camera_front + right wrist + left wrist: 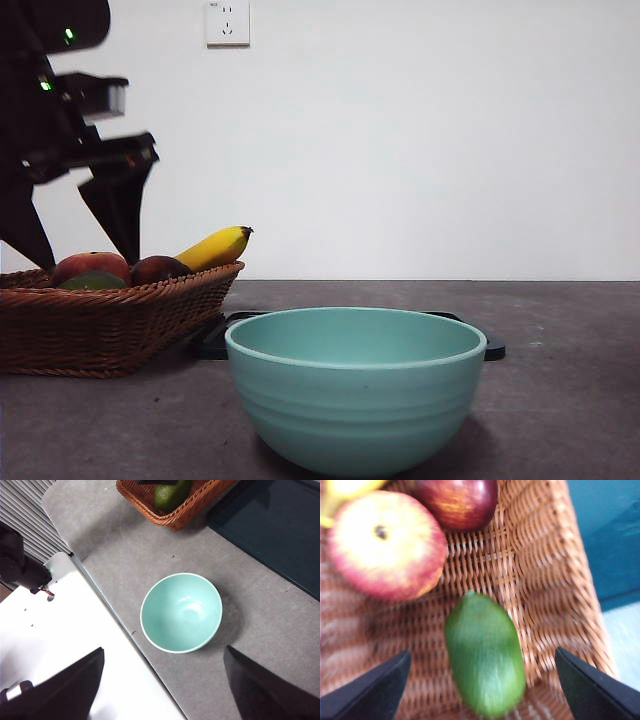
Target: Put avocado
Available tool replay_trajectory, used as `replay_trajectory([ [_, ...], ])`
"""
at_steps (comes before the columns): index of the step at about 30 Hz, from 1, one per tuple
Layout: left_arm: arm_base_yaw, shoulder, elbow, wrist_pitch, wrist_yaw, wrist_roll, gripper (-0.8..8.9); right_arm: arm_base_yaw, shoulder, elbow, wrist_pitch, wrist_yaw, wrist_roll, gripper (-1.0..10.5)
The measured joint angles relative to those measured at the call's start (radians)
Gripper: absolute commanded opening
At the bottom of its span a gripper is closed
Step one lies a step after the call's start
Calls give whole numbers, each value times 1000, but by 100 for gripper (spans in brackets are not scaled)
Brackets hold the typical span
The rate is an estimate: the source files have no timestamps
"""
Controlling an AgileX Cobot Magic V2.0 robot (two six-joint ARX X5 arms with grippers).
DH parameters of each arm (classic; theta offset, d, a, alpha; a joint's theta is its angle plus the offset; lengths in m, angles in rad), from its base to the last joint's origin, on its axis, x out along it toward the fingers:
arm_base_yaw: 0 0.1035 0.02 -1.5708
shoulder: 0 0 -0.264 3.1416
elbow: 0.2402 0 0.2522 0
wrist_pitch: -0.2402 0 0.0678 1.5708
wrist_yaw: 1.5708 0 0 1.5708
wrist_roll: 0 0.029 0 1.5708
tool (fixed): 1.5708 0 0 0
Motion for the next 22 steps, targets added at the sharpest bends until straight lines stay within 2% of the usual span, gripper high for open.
replay_trajectory([
  [7, 0, 74, 0, 42, -1, 0, 453, 0, 0, 0, 0, 0, 2, 383],
  [12, 0, 105, 0, 40, -1, 0, 414, 0, 0, 0, 0, 0, 2, 383],
  [22, 0, 104, 0, 18, 0, 0, 176, 0, 0, 0, 1, 0, 3, 383],
])
